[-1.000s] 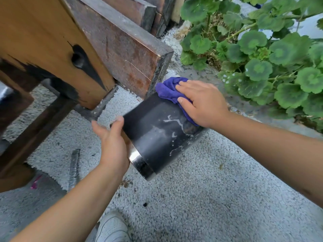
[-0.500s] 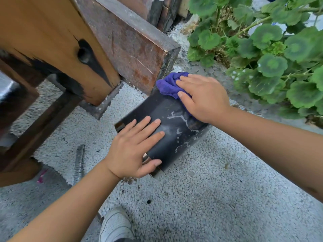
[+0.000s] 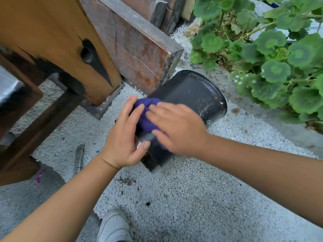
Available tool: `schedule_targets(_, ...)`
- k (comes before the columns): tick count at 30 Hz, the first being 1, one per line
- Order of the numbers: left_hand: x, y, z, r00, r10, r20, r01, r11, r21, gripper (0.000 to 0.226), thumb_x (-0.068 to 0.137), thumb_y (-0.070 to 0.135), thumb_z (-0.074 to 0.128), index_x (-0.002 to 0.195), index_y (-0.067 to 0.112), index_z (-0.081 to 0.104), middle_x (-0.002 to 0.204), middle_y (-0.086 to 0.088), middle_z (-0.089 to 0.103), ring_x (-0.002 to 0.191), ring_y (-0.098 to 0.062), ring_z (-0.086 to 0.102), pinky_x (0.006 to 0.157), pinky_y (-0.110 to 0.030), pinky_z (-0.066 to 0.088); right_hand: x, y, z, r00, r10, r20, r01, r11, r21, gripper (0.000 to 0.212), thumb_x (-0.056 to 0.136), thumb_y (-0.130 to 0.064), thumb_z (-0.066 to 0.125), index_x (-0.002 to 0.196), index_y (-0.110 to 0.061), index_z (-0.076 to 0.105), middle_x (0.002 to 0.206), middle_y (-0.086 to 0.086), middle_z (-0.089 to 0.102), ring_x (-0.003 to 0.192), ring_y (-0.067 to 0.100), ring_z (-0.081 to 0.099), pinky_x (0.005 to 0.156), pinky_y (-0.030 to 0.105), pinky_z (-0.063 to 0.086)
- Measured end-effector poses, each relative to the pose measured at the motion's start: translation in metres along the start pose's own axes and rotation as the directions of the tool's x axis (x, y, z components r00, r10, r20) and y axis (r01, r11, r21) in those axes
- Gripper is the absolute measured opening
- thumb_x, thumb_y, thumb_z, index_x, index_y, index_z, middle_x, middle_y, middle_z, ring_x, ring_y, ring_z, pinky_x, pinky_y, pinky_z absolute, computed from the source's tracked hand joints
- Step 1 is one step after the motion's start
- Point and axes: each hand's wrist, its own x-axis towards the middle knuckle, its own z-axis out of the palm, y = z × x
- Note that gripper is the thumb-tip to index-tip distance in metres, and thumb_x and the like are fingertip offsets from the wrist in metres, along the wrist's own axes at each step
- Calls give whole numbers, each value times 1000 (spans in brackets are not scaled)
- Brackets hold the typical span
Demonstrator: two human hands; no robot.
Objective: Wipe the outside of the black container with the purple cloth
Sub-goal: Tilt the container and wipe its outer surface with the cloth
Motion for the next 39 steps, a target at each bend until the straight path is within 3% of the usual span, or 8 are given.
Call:
schedule_targets(9, 27, 5, 1, 996, -74, 51, 73, 997, 12, 63, 87, 40, 44, 130, -6, 55, 133, -22, 59, 128, -35, 55, 102, -48, 47, -3, 87, -13, 956, 274, -101, -273, 962, 25, 50, 91, -34, 46, 131, -6, 59, 133, 15, 61, 124, 36, 54, 105, 48, 40)
schedule_targets(15, 23, -5, 6, 995, 47, 86, -50, 998, 33, 74, 96, 57, 30, 124, -6, 56, 132, -26, 58, 129, -39, 53, 106, -50, 44, 9, 72, -8, 932, 326, -159, -321, 945, 58, 46, 87, -35, 52, 125, -13, 65, 129, 7, 65, 122, 32, 57, 98, 49, 45)
schedule_targets(20, 29, -8, 8, 997, 51, -60, -56, 994, -95, 75, 92, 59, 37, 130, -6, 39, 134, -34, 41, 130, -41, 39, 112, -49, 31, 17, 22, -4, 977, 185, -103, -185, 983, 9, 44, 81, -35, 56, 118, -13, 65, 122, 5, 67, 107, 31, 62, 83, 44, 48)
schedule_targets(23, 26, -8, 7, 992, 72, -103, -80, 994, -68, 81, 93, 60, 34, 135, -9, 34, 139, -33, 34, 137, -37, 32, 117, -46, 23, 16, -19, 10, 998, 60, -1, -60, 998, 36, 52, 84, -39, 46, 129, -17, 58, 130, 2, 61, 115, 26, 55, 88, 43, 43)
schedule_targets(27, 26, -6, 8, 988, 67, -139, -74, 996, -43, 84, 92, 62, 36, 135, -10, 32, 141, -29, 29, 140, -34, 25, 118, -50, 20, 12, -4, 9, 998, -30, -55, 32, 999, 23, 51, 88, -39, 51, 131, -15, 60, 134, 2, 61, 118, 25, 57, 88, 42, 44)
schedule_targets(33, 4, -19, 2, 918, 321, 232, -356, 925, 131, 87, 79, 74, 51, 135, 8, 42, 144, -17, 34, 137, -43, 33, 113, -59, 28, 9, 46, 1, 967, 192, -167, -190, 981, 25, 39, 83, -32, 62, 119, -16, 69, 120, 2, 70, 110, 26, 64, 84, 43, 49)
schedule_targets(36, 8, -26, -2, 853, 329, 406, -407, 905, 123, 68, 85, 54, 62, 141, 22, 42, 151, -15, 34, 142, -41, 31, 111, -55, 34, 8, 61, -3, 935, 296, -197, -288, 955, 68, 36, 84, -29, 63, 116, -16, 70, 116, 3, 71, 108, 28, 64, 83, 43, 50)
schedule_targets(39, 18, -17, -2, 876, 268, 401, -344, 930, 130, 63, 84, 18, 69, 140, 29, 45, 152, -15, 40, 143, -40, 32, 107, -54, 40, 10, 61, -2, 931, 308, -196, -297, 951, 84, 34, 84, -29, 63, 114, -15, 71, 114, 3, 72, 104, 31, 65, 83, 45, 51)
